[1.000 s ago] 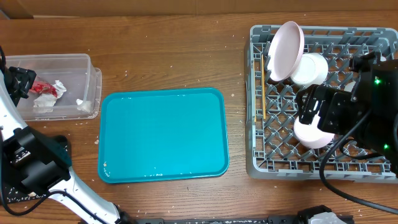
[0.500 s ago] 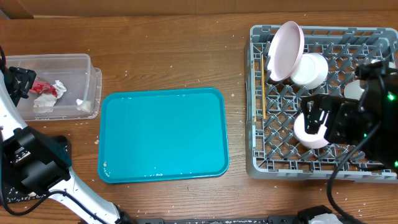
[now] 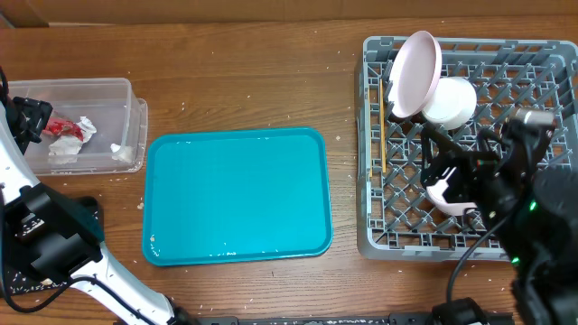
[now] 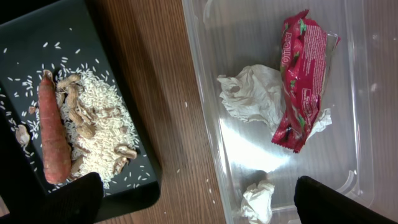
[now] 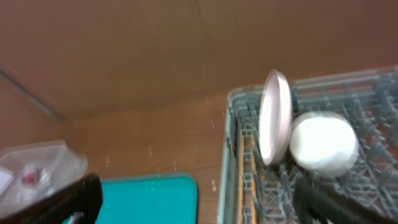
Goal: Sort waste into correct bins and load items into the dishwasher
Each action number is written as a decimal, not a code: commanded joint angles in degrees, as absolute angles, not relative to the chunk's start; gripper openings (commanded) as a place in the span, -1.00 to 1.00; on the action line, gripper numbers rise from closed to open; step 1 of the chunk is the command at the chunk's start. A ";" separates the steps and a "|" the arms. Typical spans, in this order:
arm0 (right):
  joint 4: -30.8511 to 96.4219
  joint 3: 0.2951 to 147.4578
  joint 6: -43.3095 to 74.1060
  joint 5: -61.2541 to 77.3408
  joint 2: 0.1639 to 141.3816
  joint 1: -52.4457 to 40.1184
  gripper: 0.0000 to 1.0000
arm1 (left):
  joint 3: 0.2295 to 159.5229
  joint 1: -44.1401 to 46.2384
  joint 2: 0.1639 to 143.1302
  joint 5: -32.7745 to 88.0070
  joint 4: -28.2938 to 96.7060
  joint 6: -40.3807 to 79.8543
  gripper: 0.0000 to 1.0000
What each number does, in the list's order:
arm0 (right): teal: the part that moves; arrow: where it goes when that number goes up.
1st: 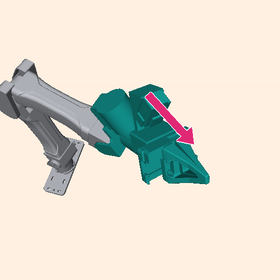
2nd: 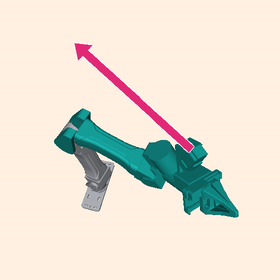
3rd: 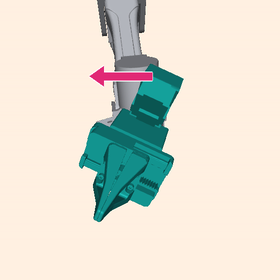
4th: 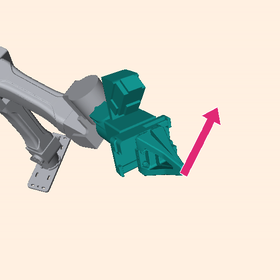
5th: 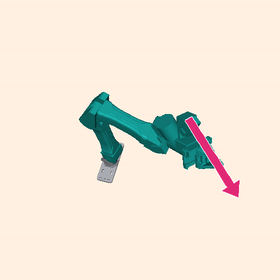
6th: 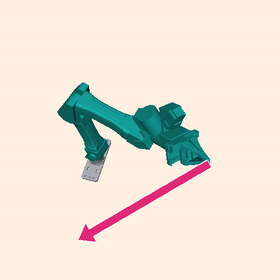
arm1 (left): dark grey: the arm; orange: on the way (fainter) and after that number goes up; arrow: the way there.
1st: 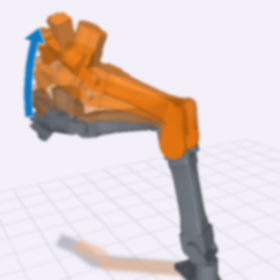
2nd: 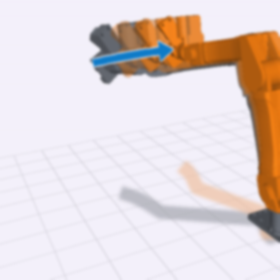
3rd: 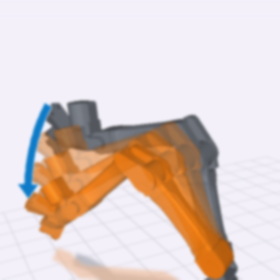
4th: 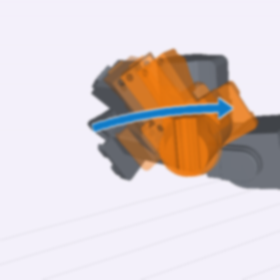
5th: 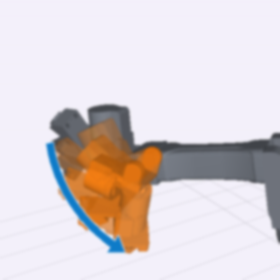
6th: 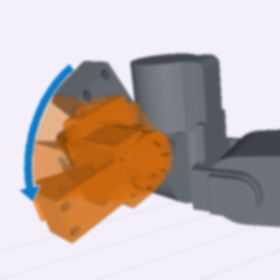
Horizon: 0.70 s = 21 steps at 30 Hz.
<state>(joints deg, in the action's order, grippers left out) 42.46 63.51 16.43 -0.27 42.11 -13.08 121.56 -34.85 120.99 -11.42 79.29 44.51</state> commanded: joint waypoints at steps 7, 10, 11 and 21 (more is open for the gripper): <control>8.38 29.06 16.51 7.70 26.79 -7.29 1.00 | 123.04 -34.37 119.35 -12.16 79.24 43.51 1.00; -1.96 20.75 16.45 7.53 22.48 -6.98 1.00 | 123.04 -34.37 119.35 -12.16 79.24 43.48 1.00; -4.49 18.37 16.47 7.18 20.97 -6.98 1.00 | 123.04 -34.37 119.35 -12.16 79.24 43.51 0.99; -12.36 4.67 16.47 4.75 7.94 -6.98 1.00 | 123.04 -34.37 119.35 -12.16 79.24 43.51 1.00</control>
<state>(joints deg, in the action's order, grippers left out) -11.81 6.66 16.47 5.72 10.70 -7.20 121.56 -34.85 120.99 -11.42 79.26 44.51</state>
